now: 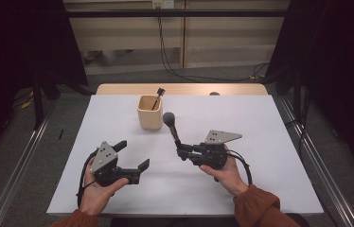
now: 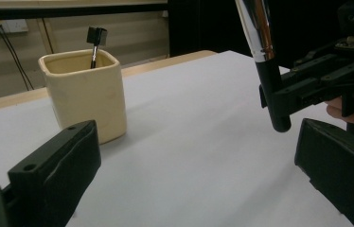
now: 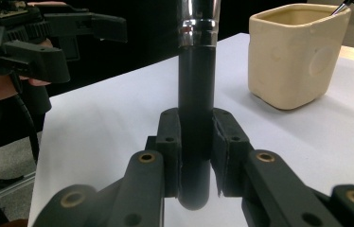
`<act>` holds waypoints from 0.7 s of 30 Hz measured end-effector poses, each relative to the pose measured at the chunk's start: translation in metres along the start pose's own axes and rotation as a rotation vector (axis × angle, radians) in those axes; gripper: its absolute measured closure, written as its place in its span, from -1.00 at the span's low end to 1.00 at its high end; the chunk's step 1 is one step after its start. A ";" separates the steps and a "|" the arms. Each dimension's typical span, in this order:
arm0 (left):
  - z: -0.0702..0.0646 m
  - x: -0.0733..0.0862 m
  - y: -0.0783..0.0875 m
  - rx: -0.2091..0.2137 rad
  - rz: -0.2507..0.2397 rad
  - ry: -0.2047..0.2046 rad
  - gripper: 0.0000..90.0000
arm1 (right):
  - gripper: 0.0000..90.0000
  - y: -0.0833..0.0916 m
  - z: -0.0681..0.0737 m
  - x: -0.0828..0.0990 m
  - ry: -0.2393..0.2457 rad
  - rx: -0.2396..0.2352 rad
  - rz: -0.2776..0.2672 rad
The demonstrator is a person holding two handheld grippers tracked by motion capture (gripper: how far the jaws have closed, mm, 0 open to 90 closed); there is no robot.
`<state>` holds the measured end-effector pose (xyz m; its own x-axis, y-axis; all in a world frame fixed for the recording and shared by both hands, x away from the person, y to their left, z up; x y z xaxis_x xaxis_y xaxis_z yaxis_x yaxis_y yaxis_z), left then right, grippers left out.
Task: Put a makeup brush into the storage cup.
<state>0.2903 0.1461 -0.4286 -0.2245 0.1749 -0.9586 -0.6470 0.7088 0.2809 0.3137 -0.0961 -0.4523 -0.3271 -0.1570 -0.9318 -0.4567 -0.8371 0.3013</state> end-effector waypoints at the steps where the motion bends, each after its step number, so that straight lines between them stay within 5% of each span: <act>1: -0.002 -0.002 -0.002 0.011 0.002 -0.008 -0.96 | 0.68 0.000 0.000 0.000 0.002 -0.001 0.000; 8: -0.010 -0.014 -0.017 0.048 -0.009 -0.049 -0.92 | 0.68 -0.002 0.002 0.001 -0.007 -0.002 0.001; 13: -0.017 -0.021 -0.031 0.060 0.001 -0.060 -0.91 | 0.68 -0.002 0.004 0.000 -0.005 -0.006 -0.005; 21: -0.030 -0.035 -0.047 0.100 -0.048 -0.051 -0.88 | 0.68 0.000 0.003 -0.001 -0.008 -0.007 -0.019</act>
Point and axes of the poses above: each handheld gripper's, and its own axes: y roughly backward along the jaws, x roughly out of its underside, z roughly to its left, the point moved 5 cm from there along -y, roughly forward along the jaws, and after that the axes turned 1 degree about x, right-handed, at the moved point
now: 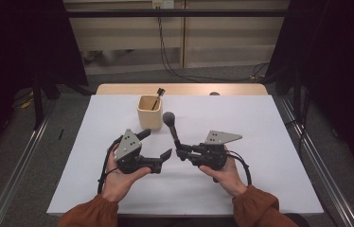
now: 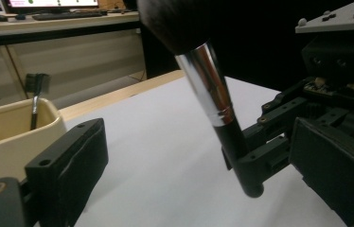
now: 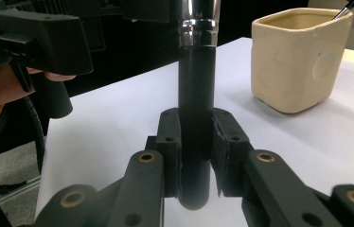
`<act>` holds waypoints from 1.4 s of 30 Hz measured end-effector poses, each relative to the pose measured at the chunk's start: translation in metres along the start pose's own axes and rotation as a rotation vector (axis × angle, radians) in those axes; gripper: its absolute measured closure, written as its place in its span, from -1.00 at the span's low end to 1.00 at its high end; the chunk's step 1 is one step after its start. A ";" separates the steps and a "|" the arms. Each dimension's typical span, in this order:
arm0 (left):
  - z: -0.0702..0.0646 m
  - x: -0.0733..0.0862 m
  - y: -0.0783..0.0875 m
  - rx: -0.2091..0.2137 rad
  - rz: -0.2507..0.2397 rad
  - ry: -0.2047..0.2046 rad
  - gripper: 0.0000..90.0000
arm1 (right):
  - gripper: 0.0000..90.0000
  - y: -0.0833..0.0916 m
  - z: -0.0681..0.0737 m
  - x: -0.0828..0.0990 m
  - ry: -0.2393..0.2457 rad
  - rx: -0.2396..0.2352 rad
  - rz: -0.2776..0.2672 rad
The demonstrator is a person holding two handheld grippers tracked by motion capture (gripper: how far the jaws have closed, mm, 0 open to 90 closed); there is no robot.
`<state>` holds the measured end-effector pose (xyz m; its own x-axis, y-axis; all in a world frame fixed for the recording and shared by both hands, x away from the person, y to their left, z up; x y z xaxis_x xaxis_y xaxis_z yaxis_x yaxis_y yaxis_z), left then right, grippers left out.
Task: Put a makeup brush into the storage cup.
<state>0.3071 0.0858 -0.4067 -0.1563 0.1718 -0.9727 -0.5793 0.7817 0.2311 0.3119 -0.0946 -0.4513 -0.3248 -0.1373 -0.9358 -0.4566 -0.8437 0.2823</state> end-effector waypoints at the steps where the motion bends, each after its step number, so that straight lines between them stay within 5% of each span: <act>1: -0.001 -0.001 -0.003 0.013 0.004 0.002 -0.90 | 0.68 0.000 0.000 0.000 0.002 0.001 -0.001; 9: -0.002 0.001 -0.024 0.031 0.032 0.042 -0.85 | 0.68 0.000 0.000 0.001 0.000 0.001 -0.002; 13: -0.002 0.000 -0.032 0.031 0.029 0.027 -0.75 | 0.68 -0.002 0.000 0.005 0.001 0.004 0.012; 23: 0.002 -0.009 -0.044 0.024 0.011 0.091 -0.22 | 0.68 0.000 -0.002 0.003 -0.004 0.014 -0.008; 42: 0.000 -0.012 -0.049 0.083 0.007 0.203 0.44 | 0.68 -0.001 -0.003 0.006 -0.004 0.021 -0.003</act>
Point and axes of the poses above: each handheld gripper's, and its own axes: y roughly backward along the jaws, x roughly out of its underside, z roughly to its left, the point moved 5 cm from there along -y, roughly forward along the jaws, and after that the axes turned 1 degree about x, right-handed, at the moved point
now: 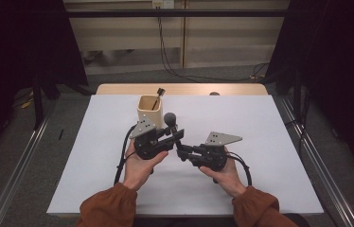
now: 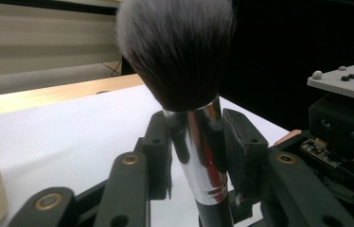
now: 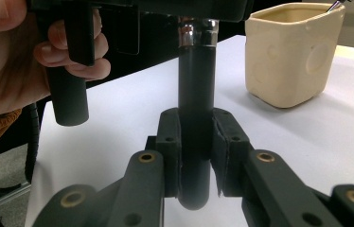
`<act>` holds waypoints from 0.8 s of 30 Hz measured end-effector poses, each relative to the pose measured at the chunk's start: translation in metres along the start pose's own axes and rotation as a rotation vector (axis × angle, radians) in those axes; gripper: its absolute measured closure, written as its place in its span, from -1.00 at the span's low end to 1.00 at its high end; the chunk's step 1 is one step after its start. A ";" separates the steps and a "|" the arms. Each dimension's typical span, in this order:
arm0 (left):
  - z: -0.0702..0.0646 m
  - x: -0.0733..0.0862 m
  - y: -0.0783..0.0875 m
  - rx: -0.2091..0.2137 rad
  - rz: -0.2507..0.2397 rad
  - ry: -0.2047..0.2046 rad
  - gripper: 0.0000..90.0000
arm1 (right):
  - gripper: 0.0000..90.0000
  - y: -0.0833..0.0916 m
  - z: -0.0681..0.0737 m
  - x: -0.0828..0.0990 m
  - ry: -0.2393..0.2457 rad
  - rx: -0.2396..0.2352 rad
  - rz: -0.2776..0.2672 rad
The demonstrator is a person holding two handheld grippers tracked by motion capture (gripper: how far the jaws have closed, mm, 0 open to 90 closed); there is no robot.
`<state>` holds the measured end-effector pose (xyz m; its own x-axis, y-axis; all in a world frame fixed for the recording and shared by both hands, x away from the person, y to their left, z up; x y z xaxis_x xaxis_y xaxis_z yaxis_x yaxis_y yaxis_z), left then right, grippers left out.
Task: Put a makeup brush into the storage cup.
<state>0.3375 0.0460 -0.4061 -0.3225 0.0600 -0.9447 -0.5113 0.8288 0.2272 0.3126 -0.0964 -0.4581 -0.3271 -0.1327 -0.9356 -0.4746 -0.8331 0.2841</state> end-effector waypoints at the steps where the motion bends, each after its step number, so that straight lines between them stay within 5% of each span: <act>1: 0.000 0.000 0.000 0.001 0.003 0.002 0.46 | 0.68 0.000 0.000 0.000 0.000 -0.001 0.000; 24: -0.009 -0.001 -0.001 0.034 0.033 -0.056 0.56 | 0.63 -0.004 0.001 0.003 -0.024 -0.016 -0.008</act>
Point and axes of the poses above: each handheld gripper's, and its own axes: y roughly backward along the jaws, x roughly out of its underside, z roughly to its left, the point moved 5 cm from there along -y, roughly forward along the jaws, and after that the axes turned 1 degree about x, right-handed, at the moved point
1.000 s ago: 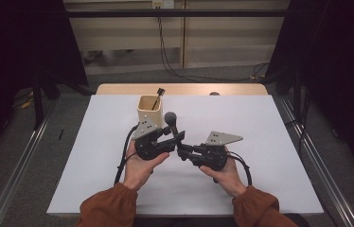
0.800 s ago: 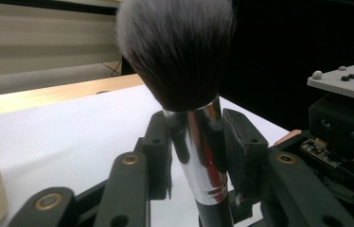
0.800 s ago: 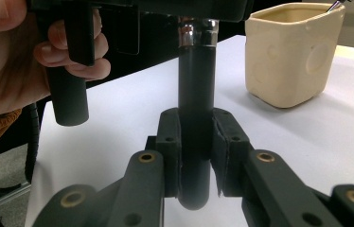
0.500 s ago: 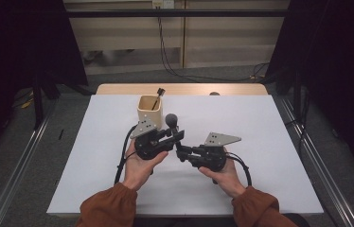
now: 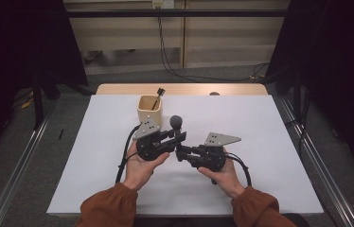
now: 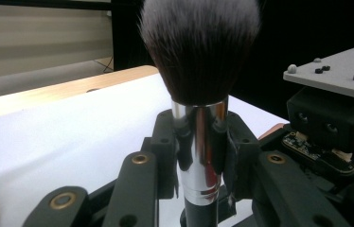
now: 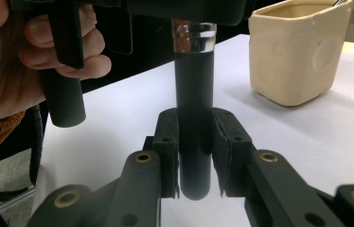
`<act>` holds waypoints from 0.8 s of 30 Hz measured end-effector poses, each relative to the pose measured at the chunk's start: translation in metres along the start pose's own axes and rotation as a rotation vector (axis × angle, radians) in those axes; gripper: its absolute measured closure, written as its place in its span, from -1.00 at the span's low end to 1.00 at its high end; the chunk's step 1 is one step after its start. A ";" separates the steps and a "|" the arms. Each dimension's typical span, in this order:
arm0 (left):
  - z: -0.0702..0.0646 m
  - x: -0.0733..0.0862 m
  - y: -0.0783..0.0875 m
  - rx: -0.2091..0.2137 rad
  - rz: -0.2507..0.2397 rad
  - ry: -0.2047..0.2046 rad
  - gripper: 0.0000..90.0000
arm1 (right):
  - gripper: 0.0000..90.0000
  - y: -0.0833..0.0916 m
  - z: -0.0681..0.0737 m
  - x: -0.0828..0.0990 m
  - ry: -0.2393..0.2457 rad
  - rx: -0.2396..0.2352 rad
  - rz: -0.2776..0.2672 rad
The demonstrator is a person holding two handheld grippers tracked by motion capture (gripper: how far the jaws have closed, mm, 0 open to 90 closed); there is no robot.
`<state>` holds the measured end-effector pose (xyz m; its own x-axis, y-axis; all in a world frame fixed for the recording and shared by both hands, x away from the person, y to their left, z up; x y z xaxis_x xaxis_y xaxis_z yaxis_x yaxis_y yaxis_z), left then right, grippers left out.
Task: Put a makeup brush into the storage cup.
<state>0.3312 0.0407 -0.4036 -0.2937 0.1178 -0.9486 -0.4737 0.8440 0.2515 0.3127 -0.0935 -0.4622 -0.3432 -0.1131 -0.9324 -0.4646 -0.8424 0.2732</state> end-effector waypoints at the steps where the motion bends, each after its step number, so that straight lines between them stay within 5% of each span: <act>1: 0.000 0.000 0.000 0.001 0.002 -0.003 0.56 | 0.58 0.000 0.000 0.000 -0.001 0.002 -0.005; 14: 0.002 0.000 0.000 -0.005 -0.002 -0.008 0.56 | 0.32 0.004 -0.003 -0.004 0.003 0.016 -0.027; 24: 0.003 -0.001 0.002 -0.010 -0.006 -0.011 0.56 | -0.30 0.004 -0.003 -0.005 0.001 0.040 -0.027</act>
<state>0.3328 0.0443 -0.4027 -0.2812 0.1187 -0.9523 -0.4837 0.8395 0.2475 0.3148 -0.0979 -0.4566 -0.3289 -0.0909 -0.9400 -0.5063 -0.8232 0.2568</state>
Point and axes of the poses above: each handheld gripper's, and its own axes: y roughly backward along the jaws, x roughly out of its underside, z roughly to its left, the point moved 5 cm from there along -y, roughly forward along the jaws, and after that the axes turned 1 degree about x, right-handed, at the moved point
